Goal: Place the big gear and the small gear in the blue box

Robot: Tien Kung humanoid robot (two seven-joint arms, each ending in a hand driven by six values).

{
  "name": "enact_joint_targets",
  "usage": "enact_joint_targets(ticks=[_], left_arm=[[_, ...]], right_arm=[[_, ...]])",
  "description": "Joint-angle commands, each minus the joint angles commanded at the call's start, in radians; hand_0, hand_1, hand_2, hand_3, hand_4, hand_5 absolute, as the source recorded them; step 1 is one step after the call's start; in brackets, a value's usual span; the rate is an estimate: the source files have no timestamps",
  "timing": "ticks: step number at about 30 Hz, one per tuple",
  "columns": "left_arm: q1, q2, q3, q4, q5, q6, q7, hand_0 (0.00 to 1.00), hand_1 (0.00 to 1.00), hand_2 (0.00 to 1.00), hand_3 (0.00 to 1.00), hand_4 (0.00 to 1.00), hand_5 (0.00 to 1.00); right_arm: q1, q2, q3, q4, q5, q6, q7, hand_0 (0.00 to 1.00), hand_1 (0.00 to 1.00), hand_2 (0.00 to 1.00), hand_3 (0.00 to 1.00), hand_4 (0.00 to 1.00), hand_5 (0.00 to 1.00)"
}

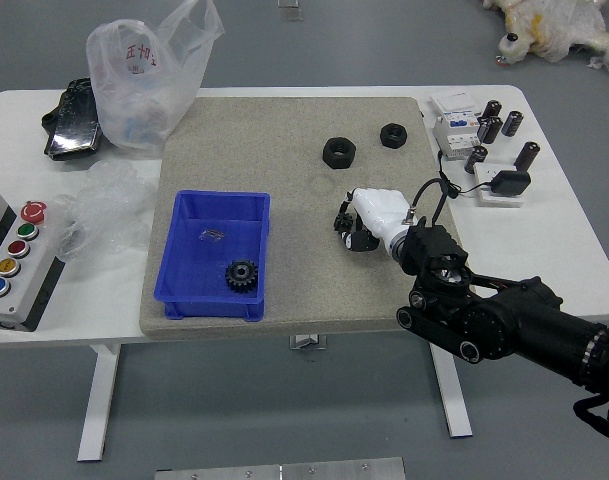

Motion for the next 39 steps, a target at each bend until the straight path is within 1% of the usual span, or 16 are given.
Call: enact_joint_targets(ticks=[2, 5, 7, 10, 14, 15, 16, 18, 20, 21, 22, 27, 28, 33, 34, 39], left_arm=[[0.000, 0.000, 0.001, 0.000, -0.002, 0.001, 0.000, 0.705, 0.459, 0.479, 0.720, 0.701, 0.521], [0.000, -0.001, 0.002, 0.000, -0.003, 0.001, -0.001, 0.705, 0.459, 0.480, 0.722, 0.706, 0.532], [0.001, -0.001, 0.002, 0.000, -0.004, 0.001, -0.001, 0.705, 0.459, 0.480, 0.722, 0.706, 0.532], [0.001, -0.001, 0.002, -0.001, -0.004, 0.001, -0.001, 0.704, 0.459, 0.480, 0.724, 0.714, 0.546], [0.001, -0.002, 0.002, -0.001, -0.004, 0.001, -0.001, 0.704, 0.459, 0.480, 0.724, 0.714, 0.546], [0.001, -0.003, 0.001, -0.002, -0.003, 0.000, 0.000, 0.704, 0.459, 0.480, 0.724, 0.714, 0.546], [0.001, -0.003, 0.001, -0.002, -0.003, 0.000, 0.000, 0.704, 0.458, 0.481, 0.726, 0.720, 0.552], [0.001, -0.003, -0.003, -0.002, 0.001, -0.001, 0.002, 0.704, 0.458, 0.481, 0.726, 0.720, 0.552], [0.001, -0.003, -0.006, -0.002, 0.005, -0.002, 0.003, 0.704, 0.458, 0.481, 0.726, 0.720, 0.552], [0.001, -0.003, -0.007, -0.002, 0.006, -0.002, 0.003, 0.704, 0.458, 0.481, 0.726, 0.720, 0.552], [0.001, -0.002, -0.008, -0.002, 0.007, -0.002, 0.003, 0.704, 0.459, 0.481, 0.729, 0.723, 0.559], [0.002, 0.000, -0.012, -0.002, 0.010, -0.002, 0.005, 0.704, 0.459, 0.481, 0.729, 0.723, 0.559], [0.002, 0.000, -0.012, -0.002, 0.011, -0.002, 0.005, 0.704, 0.458, 0.481, 0.728, 0.724, 0.567], [0.003, -0.002, -0.012, -0.002, 0.010, -0.002, 0.005, 0.704, 0.458, 0.481, 0.728, 0.724, 0.567], [0.002, -0.002, -0.012, -0.002, 0.010, -0.002, 0.005, 0.704, 0.458, 0.481, 0.729, 0.724, 0.569], [0.002, -0.002, -0.009, -0.002, 0.008, -0.001, 0.004, 0.704, 0.458, 0.481, 0.729, 0.724, 0.569]], right_arm=[[-0.003, -0.008, 0.023, 0.025, -0.017, -0.005, -0.001, 0.652, 0.458, 0.269, 0.428, 0.367, 0.071], [-0.006, -0.025, 0.067, 0.083, -0.058, -0.010, -0.008, 0.654, 0.458, 0.263, 0.424, 0.348, 0.063], [-0.006, -0.034, 0.092, 0.128, -0.086, -0.012, -0.014, 0.654, 0.458, 0.263, 0.424, 0.348, 0.063], [-0.006, -0.041, 0.113, 0.217, -0.124, -0.016, -0.023, 0.661, 0.461, 0.261, 0.425, 0.342, 0.063], [-0.009, -0.023, 0.089, 0.319, -0.147, -0.020, -0.027, 0.661, 0.461, 0.261, 0.425, 0.342, 0.063], [-0.010, -0.011, 0.070, 0.355, -0.158, -0.021, -0.028, 0.661, 0.461, 0.261, 0.425, 0.342, 0.063], [-0.010, -0.001, 0.056, 0.378, -0.167, -0.021, -0.030, 0.667, 0.464, 0.268, 0.470, 0.360, 0.034], [-0.008, 0.023, 0.020, 0.425, -0.179, -0.017, -0.032, 0.667, 0.464, 0.268, 0.470, 0.360, 0.034], [-0.005, 0.041, -0.011, 0.453, -0.185, -0.012, -0.036, 0.667, 0.464, 0.268, 0.470, 0.360, 0.034], [-0.004, 0.049, -0.027, 0.459, -0.187, -0.007, -0.038, 0.667, 0.464, 0.268, 0.470, 0.360, 0.034], [-0.003, 0.055, -0.040, 0.461, -0.186, -0.003, -0.039, 0.716, 0.516, 0.410, 0.673, 0.472, 0.093], [-0.002, 0.066, -0.055, 0.452, -0.189, 0.009, -0.042, 0.716, 0.516, 0.410, 0.673, 0.472, 0.093], [-0.003, 0.066, -0.054, 0.451, -0.190, 0.010, -0.042, 0.791, 0.702, 0.758, 0.791, 0.560, 0.176], [-0.008, 0.069, -0.051, 0.439, -0.192, 0.017, -0.051, 0.791, 0.702, 0.758, 0.791, 0.560, 0.176], [-0.010, 0.069, -0.051, 0.436, -0.192, 0.020, -0.053, 0.831, 0.799, 0.892, 0.935, 0.750, 0.264], [-0.015, 0.068, -0.041, 0.428, -0.195, 0.027, -0.059, 0.831, 0.799, 0.892, 0.935, 0.750, 0.264]])
